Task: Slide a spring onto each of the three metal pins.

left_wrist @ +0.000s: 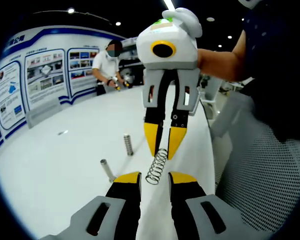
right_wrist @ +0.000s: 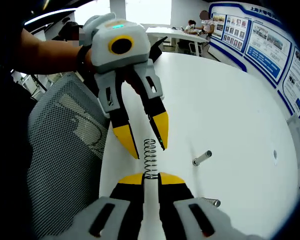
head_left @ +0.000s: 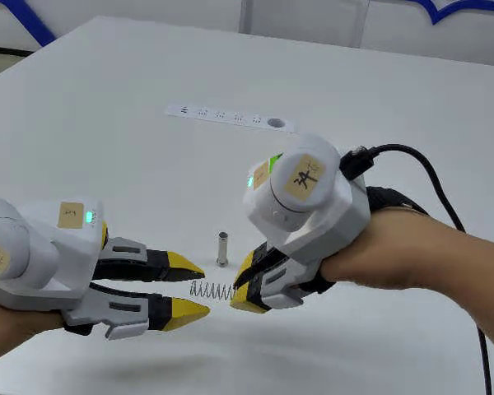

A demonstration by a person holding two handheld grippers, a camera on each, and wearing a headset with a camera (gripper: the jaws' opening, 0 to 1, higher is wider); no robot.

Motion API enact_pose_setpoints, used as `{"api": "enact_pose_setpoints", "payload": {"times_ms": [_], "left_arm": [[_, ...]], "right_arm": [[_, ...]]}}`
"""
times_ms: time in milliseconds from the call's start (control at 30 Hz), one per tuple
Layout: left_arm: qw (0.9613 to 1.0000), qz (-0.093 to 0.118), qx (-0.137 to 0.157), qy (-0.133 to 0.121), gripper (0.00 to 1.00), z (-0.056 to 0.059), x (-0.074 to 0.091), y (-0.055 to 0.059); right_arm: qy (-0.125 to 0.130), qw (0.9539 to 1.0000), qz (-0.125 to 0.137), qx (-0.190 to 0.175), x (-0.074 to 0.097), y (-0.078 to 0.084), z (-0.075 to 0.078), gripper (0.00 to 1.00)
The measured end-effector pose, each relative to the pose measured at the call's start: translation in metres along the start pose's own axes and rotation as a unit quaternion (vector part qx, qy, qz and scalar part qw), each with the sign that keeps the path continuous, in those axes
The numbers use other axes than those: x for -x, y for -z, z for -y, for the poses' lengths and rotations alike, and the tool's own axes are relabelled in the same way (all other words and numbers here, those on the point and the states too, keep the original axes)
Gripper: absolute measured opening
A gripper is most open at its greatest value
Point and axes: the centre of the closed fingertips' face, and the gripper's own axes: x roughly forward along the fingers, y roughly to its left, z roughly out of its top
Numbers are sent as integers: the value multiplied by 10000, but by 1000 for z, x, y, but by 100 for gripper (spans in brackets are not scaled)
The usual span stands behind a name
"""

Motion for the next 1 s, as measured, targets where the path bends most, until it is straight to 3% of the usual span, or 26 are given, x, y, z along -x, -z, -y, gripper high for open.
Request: {"api": "enact_pose_setpoints", "payload": {"times_ms": [333,833,1000], "left_arm": [[9999,-67,-57,102,13,5,-3,2],[9999,-108,17,88,11,5,-3,6],[9999,-97,24,95,11,6,-5,5]], "right_arm": [[-70,9999,-31,68,2,1,-4,11],[-60,9983,577,26,18,-29,-5,11],[-38,9979,642,82,19,-35,-5,11]]}}
